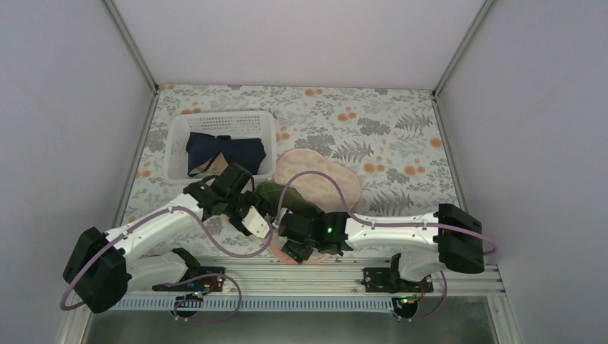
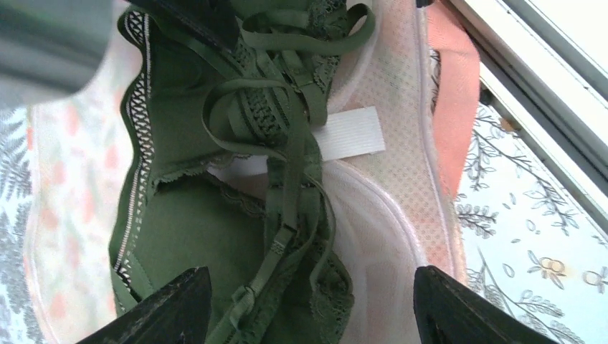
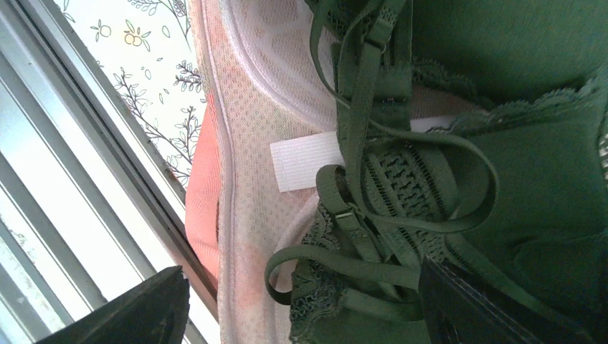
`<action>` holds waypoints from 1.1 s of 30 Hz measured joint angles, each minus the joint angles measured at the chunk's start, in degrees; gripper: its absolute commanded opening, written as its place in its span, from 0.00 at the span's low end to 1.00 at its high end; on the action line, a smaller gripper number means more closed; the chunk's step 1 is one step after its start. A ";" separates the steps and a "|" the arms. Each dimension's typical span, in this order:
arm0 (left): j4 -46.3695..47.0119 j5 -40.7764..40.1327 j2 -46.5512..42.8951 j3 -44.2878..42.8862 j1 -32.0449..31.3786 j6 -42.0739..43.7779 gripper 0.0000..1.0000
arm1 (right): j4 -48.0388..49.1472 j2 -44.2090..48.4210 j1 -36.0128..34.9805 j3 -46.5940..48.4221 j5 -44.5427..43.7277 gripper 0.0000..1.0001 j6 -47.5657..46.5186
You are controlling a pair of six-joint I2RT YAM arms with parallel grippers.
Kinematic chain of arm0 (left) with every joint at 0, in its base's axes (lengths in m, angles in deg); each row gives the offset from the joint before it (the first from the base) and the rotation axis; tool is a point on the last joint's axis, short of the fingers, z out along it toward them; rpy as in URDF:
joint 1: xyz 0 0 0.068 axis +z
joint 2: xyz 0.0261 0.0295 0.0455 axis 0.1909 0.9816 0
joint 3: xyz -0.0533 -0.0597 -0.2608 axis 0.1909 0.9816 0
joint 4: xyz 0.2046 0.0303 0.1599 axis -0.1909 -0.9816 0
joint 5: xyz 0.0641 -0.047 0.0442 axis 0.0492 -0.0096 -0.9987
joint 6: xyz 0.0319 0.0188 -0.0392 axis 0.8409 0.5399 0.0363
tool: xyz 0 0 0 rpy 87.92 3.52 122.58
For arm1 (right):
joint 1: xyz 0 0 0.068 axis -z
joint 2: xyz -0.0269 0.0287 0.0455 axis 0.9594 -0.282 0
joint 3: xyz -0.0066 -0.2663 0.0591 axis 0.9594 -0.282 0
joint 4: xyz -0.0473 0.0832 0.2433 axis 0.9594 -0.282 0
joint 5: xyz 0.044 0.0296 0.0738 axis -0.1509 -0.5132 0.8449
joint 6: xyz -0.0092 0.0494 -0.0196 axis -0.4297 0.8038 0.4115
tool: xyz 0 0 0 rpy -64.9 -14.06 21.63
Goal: Unzip the laundry bag and remove the bra
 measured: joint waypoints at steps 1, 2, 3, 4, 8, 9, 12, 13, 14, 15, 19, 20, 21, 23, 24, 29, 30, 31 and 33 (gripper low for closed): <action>0.33 0.57 0.02 0.22 0.00 0.33 0.69 | -0.44 0.15 -0.20 0.20 -0.59 0.83 -1.05; 1.40 0.81 0.02 0.70 0.00 0.61 0.67 | -0.87 0.13 -0.37 0.28 -1.51 0.84 -1.81; 3.34 0.85 0.20 1.57 0.00 0.92 0.67 | -1.57 0.04 -0.46 0.35 -2.36 0.84 -2.29; 5.27 0.70 0.44 2.51 -0.07 1.16 0.66 | -2.56 -0.09 -0.68 0.35 -3.32 0.84 -2.62; 12.15 -3.65 2.73 7.21 0.09 2.56 0.66 | -3.78 -0.28 -3.19 1.03 -5.07 0.83 -2.34; 12.90 -4.31 3.23 7.96 0.07 2.89 0.66 | -3.76 -0.31 -3.89 1.33 -5.31 0.83 -2.05; 15.23 -5.64 3.98 9.53 0.07 4.07 0.64 | -3.76 -0.46 -4.68 1.81 -5.95 0.83 -1.05; 16.06 -6.08 3.98 9.92 0.07 4.20 0.62 | -3.82 -0.63 -4.61 1.81 -5.97 0.83 -0.94; 17.00 -6.60 3.96 10.25 0.11 4.22 0.60 | -3.82 -0.85 -4.57 1.81 -5.99 0.83 -0.81; 17.90 -6.97 3.96 10.54 0.13 4.22 0.58 | -3.82 -1.20 -4.50 1.84 -6.03 0.83 -0.70; 19.82 -7.89 3.63 11.17 0.11 4.24 0.53 | -4.39 -3.04 -4.35 2.45 -7.26 0.85 -0.83; 20.13 -8.00 3.48 11.26 0.11 4.24 0.52 | -4.48 -3.30 -4.22 2.54 -7.80 0.86 -1.33; 20.28 -8.07 3.32 11.28 0.11 4.17 0.52 | -4.52 -3.32 -4.13 2.54 -8.26 0.86 -1.92; 21.05 -8.02 3.06 11.26 0.11 4.17 0.53 | -4.28 -3.21 -4.07 2.54 -9.11 0.86 -3.98; 21.18 -8.00 2.99 11.26 0.11 4.17 0.53 | -4.00 -3.17 -3.96 2.54 -9.16 0.85 -5.05; 21.44 -7.61 2.38 11.26 0.11 3.96 0.52 | -2.19 -3.02 -3.32 2.54 -9.14 0.85 -11.82; 21.51 -7.61 2.34 11.26 0.11 3.91 0.50 | -1.97 -3.02 -3.34 2.54 -9.20 0.85 -13.49; 21.62 -7.63 2.34 11.26 0.11 3.89 0.48 | -1.77 -3.02 -3.37 2.54 -9.29 0.86 -14.82; 22.45 -7.61 2.34 11.63 0.11 4.00 0.39 | -1.36 -2.95 -3.32 2.43 -9.57 0.87 -18.14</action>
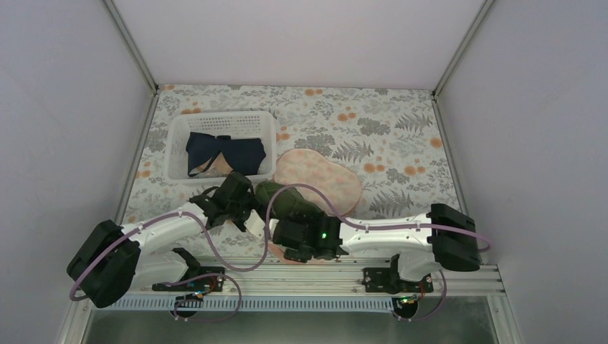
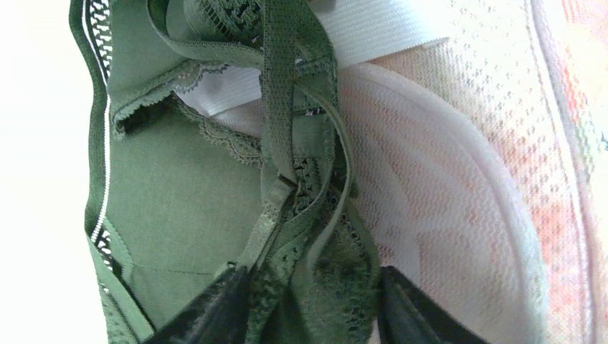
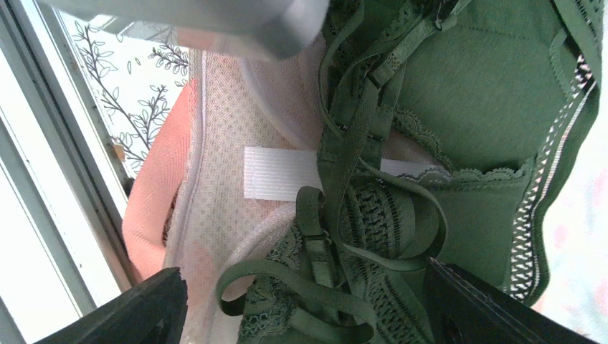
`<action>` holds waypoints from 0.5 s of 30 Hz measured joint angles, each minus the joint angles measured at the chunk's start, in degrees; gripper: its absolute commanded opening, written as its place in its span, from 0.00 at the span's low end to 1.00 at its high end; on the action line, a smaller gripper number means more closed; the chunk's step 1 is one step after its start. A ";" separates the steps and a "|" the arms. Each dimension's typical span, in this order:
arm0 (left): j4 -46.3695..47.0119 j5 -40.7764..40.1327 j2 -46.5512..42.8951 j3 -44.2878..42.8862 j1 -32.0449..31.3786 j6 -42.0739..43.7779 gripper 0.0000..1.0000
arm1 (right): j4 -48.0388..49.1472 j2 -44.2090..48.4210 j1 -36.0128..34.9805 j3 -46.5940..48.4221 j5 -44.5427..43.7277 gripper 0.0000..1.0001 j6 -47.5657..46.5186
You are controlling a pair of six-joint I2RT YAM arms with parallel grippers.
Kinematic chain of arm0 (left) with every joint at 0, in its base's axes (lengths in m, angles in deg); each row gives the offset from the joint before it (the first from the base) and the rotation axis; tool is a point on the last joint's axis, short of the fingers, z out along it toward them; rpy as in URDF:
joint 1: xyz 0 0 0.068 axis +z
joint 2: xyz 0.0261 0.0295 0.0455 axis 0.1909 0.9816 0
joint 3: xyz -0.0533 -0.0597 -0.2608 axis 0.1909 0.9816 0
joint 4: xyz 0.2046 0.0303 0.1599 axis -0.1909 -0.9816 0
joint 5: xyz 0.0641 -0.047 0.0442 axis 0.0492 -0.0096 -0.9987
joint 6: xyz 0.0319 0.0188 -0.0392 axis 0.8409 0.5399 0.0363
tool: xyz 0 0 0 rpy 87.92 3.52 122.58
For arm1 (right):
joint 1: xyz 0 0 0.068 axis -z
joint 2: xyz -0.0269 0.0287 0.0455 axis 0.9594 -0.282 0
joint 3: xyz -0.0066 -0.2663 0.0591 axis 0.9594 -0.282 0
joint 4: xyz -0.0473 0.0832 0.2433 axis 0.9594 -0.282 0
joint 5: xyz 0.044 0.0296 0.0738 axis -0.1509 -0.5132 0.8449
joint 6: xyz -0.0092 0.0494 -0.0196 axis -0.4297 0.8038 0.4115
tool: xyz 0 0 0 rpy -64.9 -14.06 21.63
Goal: Unzip the laundry bag and remove the bra
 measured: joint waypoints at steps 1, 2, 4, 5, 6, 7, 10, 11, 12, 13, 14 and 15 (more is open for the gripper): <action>0.39 -0.04 0.00 0.28 0.02 -0.02 0.31 | 0.66 0.46 -0.02 -0.52 0.02 0.87 -2.38; 0.90 -0.04 0.00 0.74 0.00 0.11 0.24 | 1.11 1.14 -0.09 -1.16 0.04 0.87 -4.28; 1.57 -0.28 0.00 1.46 -0.04 -0.28 0.10 | 1.86 3.80 -0.26 -2.95 0.09 0.88 -7.93; 1.70 -0.15 0.00 1.66 -0.04 -0.04 0.04 | 1.86 5.05 -0.37 -3.58 0.09 0.88 -9.14; 1.84 -0.24 0.00 1.73 -0.04 -0.48 0.02 | 1.95 6.86 -0.46 -4.42 0.31 0.88 -10.80; 1.95 -0.20 0.00 1.73 -0.04 -0.66 0.02 | 2.03 8.17 -0.50 -5.03 0.63 0.88 -11.98; 2.03 0.00 -0.02 1.66 -0.04 -1.57 0.02 | 3.85 9.97 -0.50 -6.84 1.51 0.87 -14.43; 1.95 0.04 -0.09 1.66 -0.04 -1.97 0.02 | 4.74 9.77 -0.50 -7.58 1.99 0.86 -15.17; 1.84 0.07 -0.15 1.64 -0.04 -2.38 0.02 | 5.38 9.35 -0.50 -8.11 2.36 0.86 -15.82; 1.75 0.11 -0.24 1.64 -0.04 -2.78 0.02 | 5.79 8.79 -0.52 -8.50 2.62 0.85 -16.37; 1.62 0.17 -0.35 1.64 -0.04 -3.04 0.02 | 6.43 8.15 -0.50 -8.85 2.91 0.85 -17.07; 1.44 0.24 -0.48 1.64 -0.04 -3.34 0.02 | 6.80 7.63 -0.50 -9.07 3.26 0.86 -17.55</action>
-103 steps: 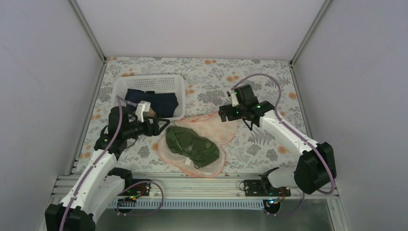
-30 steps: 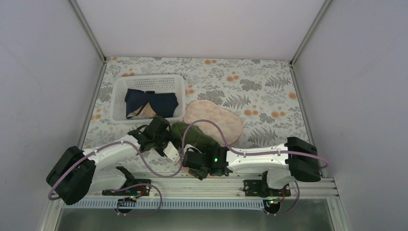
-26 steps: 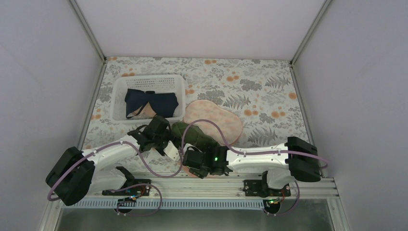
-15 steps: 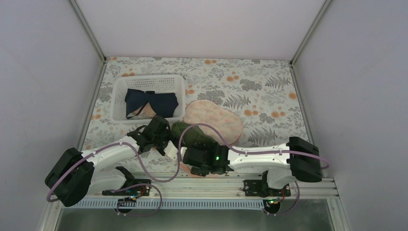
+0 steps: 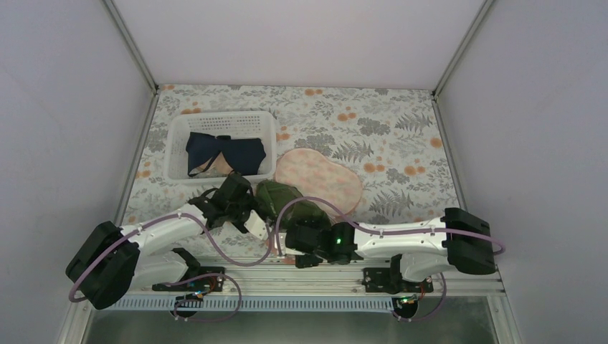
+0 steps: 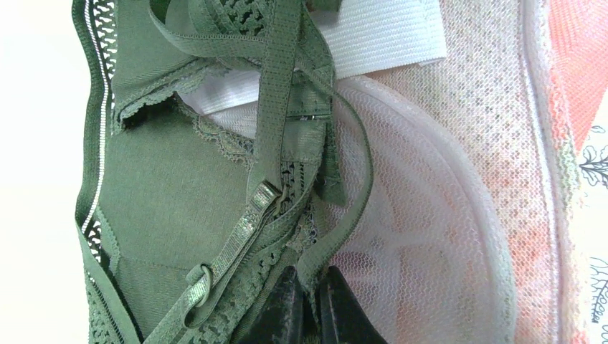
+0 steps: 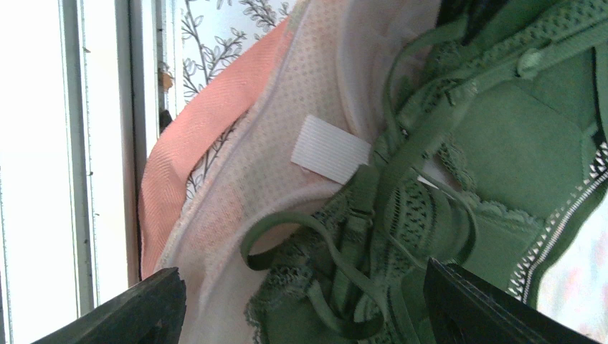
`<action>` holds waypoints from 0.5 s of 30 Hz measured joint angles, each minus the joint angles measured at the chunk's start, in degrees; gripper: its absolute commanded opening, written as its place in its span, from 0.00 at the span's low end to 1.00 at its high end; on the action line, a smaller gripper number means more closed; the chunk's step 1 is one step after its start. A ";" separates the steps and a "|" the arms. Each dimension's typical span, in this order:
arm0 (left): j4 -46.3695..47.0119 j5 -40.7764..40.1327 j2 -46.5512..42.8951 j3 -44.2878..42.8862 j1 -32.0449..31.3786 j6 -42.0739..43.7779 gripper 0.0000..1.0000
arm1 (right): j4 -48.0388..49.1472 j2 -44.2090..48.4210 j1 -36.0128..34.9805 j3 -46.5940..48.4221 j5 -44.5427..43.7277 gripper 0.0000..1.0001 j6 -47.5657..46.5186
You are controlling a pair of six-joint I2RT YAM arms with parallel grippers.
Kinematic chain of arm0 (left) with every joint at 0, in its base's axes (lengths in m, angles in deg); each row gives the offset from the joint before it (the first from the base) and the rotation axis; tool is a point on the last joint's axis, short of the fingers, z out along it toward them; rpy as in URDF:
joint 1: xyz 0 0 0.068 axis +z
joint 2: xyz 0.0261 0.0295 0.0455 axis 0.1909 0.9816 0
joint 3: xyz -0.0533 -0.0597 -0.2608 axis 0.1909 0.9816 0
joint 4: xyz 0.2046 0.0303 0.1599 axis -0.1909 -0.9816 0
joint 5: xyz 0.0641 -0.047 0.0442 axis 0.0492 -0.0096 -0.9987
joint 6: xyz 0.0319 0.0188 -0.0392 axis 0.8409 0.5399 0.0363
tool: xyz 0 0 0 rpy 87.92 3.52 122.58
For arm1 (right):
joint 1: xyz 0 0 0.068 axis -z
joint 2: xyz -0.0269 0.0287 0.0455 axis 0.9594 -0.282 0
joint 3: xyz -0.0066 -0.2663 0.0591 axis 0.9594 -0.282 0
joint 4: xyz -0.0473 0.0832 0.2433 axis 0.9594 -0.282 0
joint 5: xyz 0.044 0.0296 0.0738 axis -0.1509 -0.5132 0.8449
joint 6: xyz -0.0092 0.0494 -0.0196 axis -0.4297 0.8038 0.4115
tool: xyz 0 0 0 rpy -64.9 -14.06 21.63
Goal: Unzip the laundry bag and remove the bra
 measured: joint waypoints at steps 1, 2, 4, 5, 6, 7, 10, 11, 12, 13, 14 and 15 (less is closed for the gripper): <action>-0.15 0.02 -0.17 -0.02 0.00 -0.37 0.02 | 0.48 -0.24 0.00 -0.31 0.39 0.85 -0.46; -0.31 0.02 -0.31 -0.09 0.00 -0.70 0.02 | 0.96 -0.26 -0.02 -0.66 0.66 0.85 -0.85; -0.50 0.04 -0.55 -0.24 0.00 -1.11 0.02 | 2.03 -0.13 -0.02 -1.51 0.76 0.80 -1.25; -0.52 0.07 -0.63 -0.26 0.00 -1.25 0.02 | 2.60 -0.07 -0.02 -2.14 0.46 0.77 -1.42; -0.61 0.13 -0.76 -0.26 0.00 -1.40 0.02 | 3.04 -0.04 0.00 -2.62 0.15 0.74 -1.64; -0.68 0.24 -0.87 -0.26 0.00 -1.49 0.02 | 3.43 -0.07 0.00 -3.08 -0.42 0.72 -1.79; -0.74 0.48 -1.22 -0.26 0.00 -2.12 0.02 | 4.59 -0.61 0.00 -3.52 -2.05 0.70 -2.27; -0.79 0.48 -1.27 -0.28 0.00 -2.32 0.02 | 5.16 -1.09 0.00 -3.52 -2.49 0.65 -2.27; -0.90 0.50 -1.29 -0.33 0.00 -2.51 0.02 | 5.55 -1.60 0.00 -3.52 -2.82 0.58 -2.27; -1.03 0.50 -1.33 -0.37 0.00 -2.73 0.02 | 5.79 -1.97 0.00 -3.52 -3.17 0.52 -2.43; -1.18 0.52 -1.38 -0.42 0.00 -2.82 0.02 | 5.95 -2.25 0.00 -3.52 -3.58 0.48 -2.49; -1.22 0.61 -1.49 -0.44 0.00 -3.02 0.02 | 6.10 -2.43 0.00 -3.52 -3.93 0.45 -2.45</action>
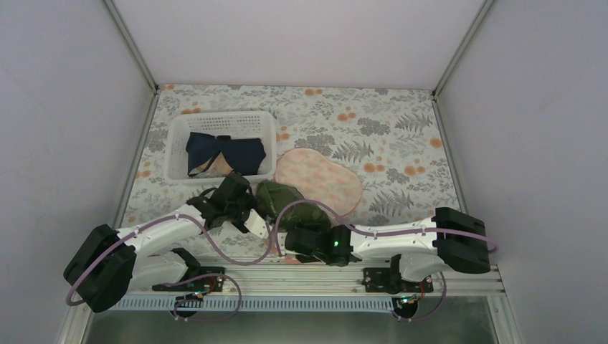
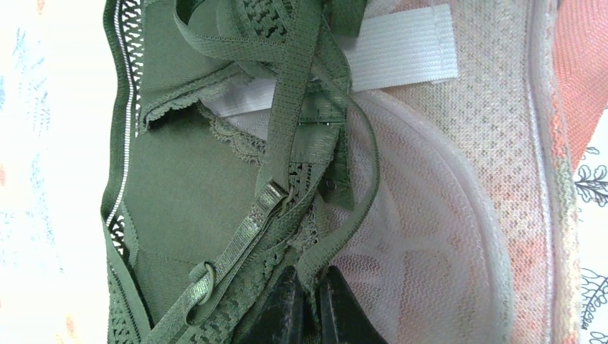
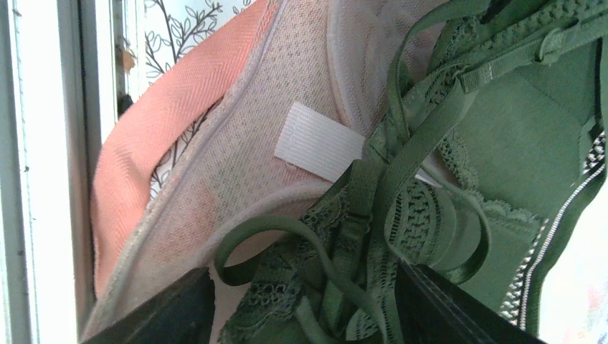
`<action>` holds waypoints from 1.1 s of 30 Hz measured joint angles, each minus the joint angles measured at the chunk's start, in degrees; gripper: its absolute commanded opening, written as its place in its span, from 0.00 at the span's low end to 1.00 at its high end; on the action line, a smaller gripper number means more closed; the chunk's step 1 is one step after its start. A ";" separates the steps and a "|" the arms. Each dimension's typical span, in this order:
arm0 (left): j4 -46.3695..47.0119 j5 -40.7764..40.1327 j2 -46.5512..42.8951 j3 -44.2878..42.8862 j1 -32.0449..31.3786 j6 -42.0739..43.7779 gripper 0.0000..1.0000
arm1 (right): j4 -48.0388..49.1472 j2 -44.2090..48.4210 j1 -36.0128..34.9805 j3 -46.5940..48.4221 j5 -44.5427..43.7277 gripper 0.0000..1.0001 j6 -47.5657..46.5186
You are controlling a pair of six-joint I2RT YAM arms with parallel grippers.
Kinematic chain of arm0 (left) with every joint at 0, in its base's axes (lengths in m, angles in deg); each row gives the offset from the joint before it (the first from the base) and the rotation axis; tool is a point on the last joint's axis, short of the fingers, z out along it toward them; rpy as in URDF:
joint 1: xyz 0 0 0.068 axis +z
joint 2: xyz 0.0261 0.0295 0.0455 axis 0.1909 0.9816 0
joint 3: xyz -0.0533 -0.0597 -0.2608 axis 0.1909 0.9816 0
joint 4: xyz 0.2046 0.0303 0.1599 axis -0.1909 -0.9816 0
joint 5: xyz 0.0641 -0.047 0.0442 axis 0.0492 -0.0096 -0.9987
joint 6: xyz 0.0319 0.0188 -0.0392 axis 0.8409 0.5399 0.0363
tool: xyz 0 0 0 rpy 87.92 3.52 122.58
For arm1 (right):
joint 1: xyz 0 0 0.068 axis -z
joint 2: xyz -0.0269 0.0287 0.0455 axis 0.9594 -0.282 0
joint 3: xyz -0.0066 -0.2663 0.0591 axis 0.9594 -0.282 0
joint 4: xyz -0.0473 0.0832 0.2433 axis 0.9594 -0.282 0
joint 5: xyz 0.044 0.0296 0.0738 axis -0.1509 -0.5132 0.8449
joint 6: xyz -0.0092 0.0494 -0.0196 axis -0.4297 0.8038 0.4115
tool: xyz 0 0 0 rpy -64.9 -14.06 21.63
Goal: Unzip the laundry bag and remove the bra
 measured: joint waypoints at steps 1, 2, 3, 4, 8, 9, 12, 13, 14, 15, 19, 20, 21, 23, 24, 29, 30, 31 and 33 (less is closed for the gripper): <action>-0.09 0.11 -0.11 -0.09 0.00 -0.31 0.02 | 0.15 -0.11 0.02 0.00 -0.33 0.41 0.24; -0.13 0.20 -0.17 -0.17 0.00 -0.74 0.02 | 0.22 -0.20 0.04 0.00 -0.48 0.37 0.26; -0.13 0.24 -0.24 -0.26 0.00 -1.07 0.02 | 0.22 -0.24 0.04 0.00 -0.59 0.32 0.42; -0.33 0.28 -0.39 -0.42 0.00 -1.44 0.02 | 0.22 -0.28 0.02 0.00 -0.63 0.26 0.39; -2.10 0.48 -1.27 -1.84 0.00 -3.80 0.02 | 0.00 -0.28 0.07 0.04 -1.51 0.04 1.16; -2.97 0.48 -1.60 -2.47 0.00 -4.42 0.02 | -0.33 -0.28 0.07 0.15 -1.73 0.04 1.09; -6.86 0.31 -2.67 -5.90 0.24 -7.74 0.02 | -3.28 0.07 0.70 1.86 -1.66 0.04 1.79; -8.17 0.26 -2.93 -7.32 0.37 -8.96 0.02 | -4.44 0.68 1.16 2.82 -1.29 0.04 1.90; -10.14 0.31 -3.13 -9.22 0.63 -10.40 0.02 | -5.70 1.64 2.01 4.04 -0.28 0.04 2.01; -11.65 0.26 -3.39 -10.95 0.94 -11.87 0.02 | -6.69 2.89 3.19 5.31 0.92 0.04 2.14; -20.37 1.05 -3.85 -19.61 2.71 -18.64 0.02 | -9.42 9.22 11.19 12.09 9.92 0.04 2.62; -23.65 1.51 -3.80 -21.97 3.21 -20.15 0.02 | -9.75 10.60 13.46 13.99 12.79 0.04 2.69; -26.25 1.79 -3.80 -23.82 3.52 -21.29 0.02 | -9.94 11.80 15.74 16.06 16.37 0.04 2.67; -32.06 2.19 -3.39 -27.65 3.93 -23.41 0.02 | -10.27 12.87 19.06 19.41 21.97 0.04 2.56; -34.86 2.23 -2.99 -29.68 4.20 -24.28 0.02 | -10.34 12.90 20.20 20.92 24.72 0.04 2.40; -45.07 1.51 -1.66 -39.50 8.35 -29.16 0.02 | -10.56 8.72 24.26 26.56 36.98 0.04 0.70; -46.27 1.16 -1.68 -41.20 9.49 -30.05 0.02 | -10.54 7.06 25.11 27.61 39.21 0.04 0.15; -47.15 0.68 -1.97 -42.53 10.49 -30.91 0.02 | -10.38 5.62 25.81 28.46 40.85 0.04 -0.35; -48.48 -0.42 -2.95 -43.76 12.09 -31.80 0.02 | -10.14 2.82 27.23 30.18 43.54 0.04 -1.38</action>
